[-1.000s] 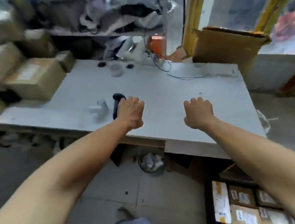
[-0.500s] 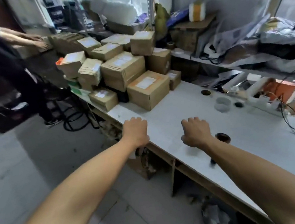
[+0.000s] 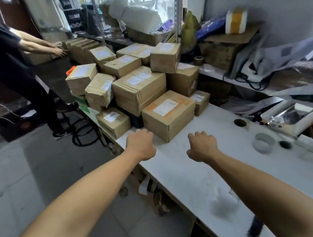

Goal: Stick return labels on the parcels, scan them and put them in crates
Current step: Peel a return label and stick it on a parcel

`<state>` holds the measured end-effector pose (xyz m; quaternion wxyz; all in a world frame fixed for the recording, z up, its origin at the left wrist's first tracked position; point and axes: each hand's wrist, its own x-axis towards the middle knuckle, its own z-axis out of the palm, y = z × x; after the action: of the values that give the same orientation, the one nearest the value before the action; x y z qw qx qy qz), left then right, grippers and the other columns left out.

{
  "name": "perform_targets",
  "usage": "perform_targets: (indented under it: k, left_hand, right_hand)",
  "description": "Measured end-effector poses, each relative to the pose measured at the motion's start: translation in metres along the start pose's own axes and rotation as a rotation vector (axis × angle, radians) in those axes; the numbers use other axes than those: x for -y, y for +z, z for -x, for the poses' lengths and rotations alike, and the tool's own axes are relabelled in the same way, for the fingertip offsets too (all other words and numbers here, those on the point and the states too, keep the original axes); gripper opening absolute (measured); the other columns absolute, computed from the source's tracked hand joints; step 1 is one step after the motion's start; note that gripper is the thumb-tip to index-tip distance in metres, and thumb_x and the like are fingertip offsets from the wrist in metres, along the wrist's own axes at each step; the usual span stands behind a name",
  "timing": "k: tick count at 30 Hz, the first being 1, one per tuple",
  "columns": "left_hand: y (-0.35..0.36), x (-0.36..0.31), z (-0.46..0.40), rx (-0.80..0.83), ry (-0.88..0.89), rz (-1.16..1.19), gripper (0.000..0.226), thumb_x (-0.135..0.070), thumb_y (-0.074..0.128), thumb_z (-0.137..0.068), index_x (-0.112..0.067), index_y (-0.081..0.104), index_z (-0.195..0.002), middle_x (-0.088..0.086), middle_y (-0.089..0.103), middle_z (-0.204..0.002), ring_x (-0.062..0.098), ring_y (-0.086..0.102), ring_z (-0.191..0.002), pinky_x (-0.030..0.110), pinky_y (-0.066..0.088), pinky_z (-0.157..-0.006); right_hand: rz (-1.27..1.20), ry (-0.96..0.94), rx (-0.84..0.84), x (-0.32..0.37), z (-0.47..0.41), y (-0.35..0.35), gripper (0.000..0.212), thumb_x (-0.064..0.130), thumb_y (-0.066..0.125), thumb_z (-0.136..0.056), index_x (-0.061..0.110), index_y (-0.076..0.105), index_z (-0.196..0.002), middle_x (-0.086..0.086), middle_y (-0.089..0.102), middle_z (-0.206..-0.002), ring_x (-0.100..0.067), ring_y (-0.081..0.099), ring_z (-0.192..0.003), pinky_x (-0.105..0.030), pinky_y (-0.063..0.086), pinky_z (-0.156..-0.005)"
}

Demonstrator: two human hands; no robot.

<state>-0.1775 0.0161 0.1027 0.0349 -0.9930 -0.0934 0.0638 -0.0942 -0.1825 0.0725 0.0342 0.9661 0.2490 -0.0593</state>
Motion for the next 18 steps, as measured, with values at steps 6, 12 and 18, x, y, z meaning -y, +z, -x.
perform_targets:
  k: [6,12,18]
  left_hand:
    - [-0.007,0.001,-0.083,-0.028,-0.012,0.083,0.04,-0.035,0.052,-0.092,-0.017,0.059,-0.127,0.005,0.058,-0.123,0.026,0.052,-0.113,0.04,0.044,-0.092]
    - [0.002,0.008,-0.156,0.009,0.012,0.15,0.038,-0.038,0.052,-0.09,-0.018,0.06,-0.121,0.002,0.061,-0.122,0.025,0.057,-0.112,0.04,0.049,-0.091]
    - [0.003,0.026,-0.248,0.046,0.079,0.22,0.057,-0.05,0.055,-0.091,-0.016,0.052,-0.137,0.007,0.057,-0.133,0.029,0.052,-0.121,0.041,0.049,-0.091]
  right_hand:
    - [-0.051,-0.007,0.023,-0.018,-0.071,0.002,0.038,0.034,0.052,-0.097,0.015,0.051,-0.129,-0.007,0.057,-0.126,-0.027,0.051,-0.119,-0.038,0.043,-0.095]
    - [-0.129,0.038,0.051,-0.02,-0.133,0.003,0.043,0.039,0.048,-0.099,0.016,0.049,-0.134,-0.007,0.057,-0.13,-0.026,0.052,-0.119,-0.039,0.045,-0.093]
    - [-0.395,0.263,0.099,-0.015,-0.21,-0.003,0.066,0.055,0.046,-0.098,0.015,0.034,-0.149,-0.012,0.049,-0.146,-0.032,0.05,-0.128,-0.046,0.048,-0.101]
